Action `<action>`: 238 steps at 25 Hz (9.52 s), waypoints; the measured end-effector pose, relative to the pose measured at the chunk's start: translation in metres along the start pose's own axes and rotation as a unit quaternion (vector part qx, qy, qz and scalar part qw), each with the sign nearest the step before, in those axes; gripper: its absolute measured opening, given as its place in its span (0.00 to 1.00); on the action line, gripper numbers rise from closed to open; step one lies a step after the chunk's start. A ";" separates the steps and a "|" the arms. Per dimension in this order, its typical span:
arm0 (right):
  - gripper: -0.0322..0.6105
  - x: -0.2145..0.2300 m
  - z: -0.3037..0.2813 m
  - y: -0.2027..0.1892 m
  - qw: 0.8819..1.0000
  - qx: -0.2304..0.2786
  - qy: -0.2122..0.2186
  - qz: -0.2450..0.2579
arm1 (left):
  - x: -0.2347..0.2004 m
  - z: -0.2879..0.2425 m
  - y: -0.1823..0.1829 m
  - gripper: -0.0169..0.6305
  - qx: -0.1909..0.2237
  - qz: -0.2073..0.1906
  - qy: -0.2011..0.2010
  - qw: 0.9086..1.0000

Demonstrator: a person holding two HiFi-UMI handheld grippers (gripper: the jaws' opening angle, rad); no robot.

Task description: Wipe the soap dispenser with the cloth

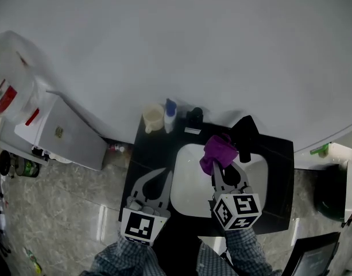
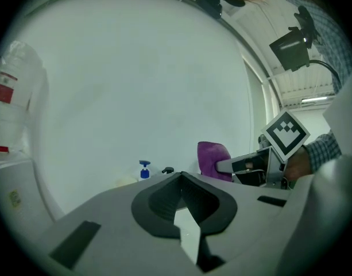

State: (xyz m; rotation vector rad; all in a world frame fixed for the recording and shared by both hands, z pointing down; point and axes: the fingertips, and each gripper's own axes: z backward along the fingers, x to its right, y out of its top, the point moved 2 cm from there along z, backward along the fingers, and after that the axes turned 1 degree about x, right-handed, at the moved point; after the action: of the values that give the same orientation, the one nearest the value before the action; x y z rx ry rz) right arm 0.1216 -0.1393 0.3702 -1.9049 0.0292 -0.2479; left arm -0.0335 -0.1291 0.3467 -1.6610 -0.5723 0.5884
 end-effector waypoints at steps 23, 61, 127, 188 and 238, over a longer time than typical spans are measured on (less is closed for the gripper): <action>0.16 0.035 -0.132 0.018 0.999 -0.018 0.033 0.037 | -0.026 -0.034 -0.024 0.03 -0.028 0.003 0.032 0.999; 0.16 0.100 -0.178 -0.093 0.987 -0.154 -0.035 0.011 | -0.037 -0.040 -0.056 0.03 -0.059 0.030 0.060 0.996; 0.17 -0.005 -0.178 -0.081 0.976 -0.129 0.096 0.146 | -0.035 -0.026 -0.046 0.03 -0.049 0.031 0.064 0.996; 0.17 -0.021 -0.178 0.005 0.989 -0.087 0.070 0.095 | -0.048 -0.020 -0.037 0.03 -0.035 0.034 0.071 0.996; 0.17 0.057 -0.178 -0.096 0.978 -0.189 0.002 0.088 | -0.037 -0.030 -0.051 0.03 -0.054 0.035 0.063 0.996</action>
State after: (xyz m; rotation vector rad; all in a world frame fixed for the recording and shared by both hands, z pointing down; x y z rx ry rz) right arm 0.1346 -0.2798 0.5256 -2.2651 0.2622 -0.1310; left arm -0.0439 -0.1679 0.4039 -1.8126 -0.4630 0.5073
